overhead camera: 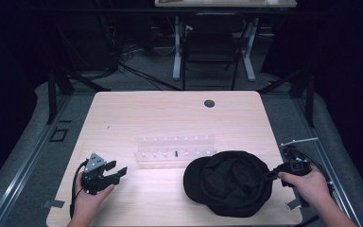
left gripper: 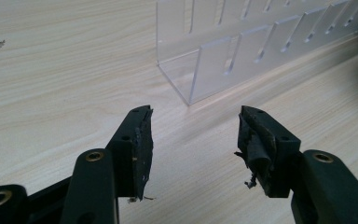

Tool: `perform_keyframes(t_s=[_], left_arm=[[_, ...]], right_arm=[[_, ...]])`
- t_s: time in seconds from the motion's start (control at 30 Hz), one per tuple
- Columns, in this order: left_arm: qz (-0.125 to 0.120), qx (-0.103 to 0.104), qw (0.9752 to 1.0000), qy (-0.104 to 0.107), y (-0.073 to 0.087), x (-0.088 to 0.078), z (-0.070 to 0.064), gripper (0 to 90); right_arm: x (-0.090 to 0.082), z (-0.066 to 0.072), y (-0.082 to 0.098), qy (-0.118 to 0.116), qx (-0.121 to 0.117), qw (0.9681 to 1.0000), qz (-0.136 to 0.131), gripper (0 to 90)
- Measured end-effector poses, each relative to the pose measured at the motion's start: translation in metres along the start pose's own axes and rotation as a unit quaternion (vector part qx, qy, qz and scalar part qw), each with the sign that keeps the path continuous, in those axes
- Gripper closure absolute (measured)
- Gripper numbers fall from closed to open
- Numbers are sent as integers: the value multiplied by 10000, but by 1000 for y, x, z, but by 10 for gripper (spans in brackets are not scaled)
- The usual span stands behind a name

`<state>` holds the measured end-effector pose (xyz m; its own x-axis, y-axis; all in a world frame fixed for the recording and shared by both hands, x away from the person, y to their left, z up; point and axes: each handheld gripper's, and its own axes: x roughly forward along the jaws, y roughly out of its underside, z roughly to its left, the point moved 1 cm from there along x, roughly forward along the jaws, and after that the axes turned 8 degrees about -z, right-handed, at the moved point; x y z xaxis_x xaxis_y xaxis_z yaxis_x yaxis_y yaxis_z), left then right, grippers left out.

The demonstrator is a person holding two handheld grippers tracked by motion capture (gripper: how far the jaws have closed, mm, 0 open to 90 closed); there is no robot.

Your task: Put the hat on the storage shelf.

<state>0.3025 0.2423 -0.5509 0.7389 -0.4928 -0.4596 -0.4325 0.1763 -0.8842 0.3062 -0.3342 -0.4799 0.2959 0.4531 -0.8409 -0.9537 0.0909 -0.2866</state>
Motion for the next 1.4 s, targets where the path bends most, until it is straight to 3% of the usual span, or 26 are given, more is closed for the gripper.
perform_keyframes(t_s=[0.1,0.57,0.63,0.67,0.7,0.77,1.4], left_arm=[[2,1,10000,-2,0,0,0,451],[6,8,10000,9,0,1,0,450],[4,-5,10000,10,0,1,0,450],[6,-5,10000,10,0,1,-1,450],[6,8,10000,8,0,0,0,450],[-1,9,10000,6,0,0,0,450],[6,4,10000,19,0,1,-1,449]], right_arm=[[-5,5,-2,-11,-121,9999,-9,882],[-25,27,-11,-312,-145,9992,-187,881],[-30,32,-13,-318,-204,9991,-179,881],[-33,34,-15,-209,-266,9993,-150,881],[-33,37,-15,-368,-187,9988,-256,881],[-37,42,-17,-423,-205,9985,-268,881],[-62,78,-29,-773,-212,9964,-286,882]])
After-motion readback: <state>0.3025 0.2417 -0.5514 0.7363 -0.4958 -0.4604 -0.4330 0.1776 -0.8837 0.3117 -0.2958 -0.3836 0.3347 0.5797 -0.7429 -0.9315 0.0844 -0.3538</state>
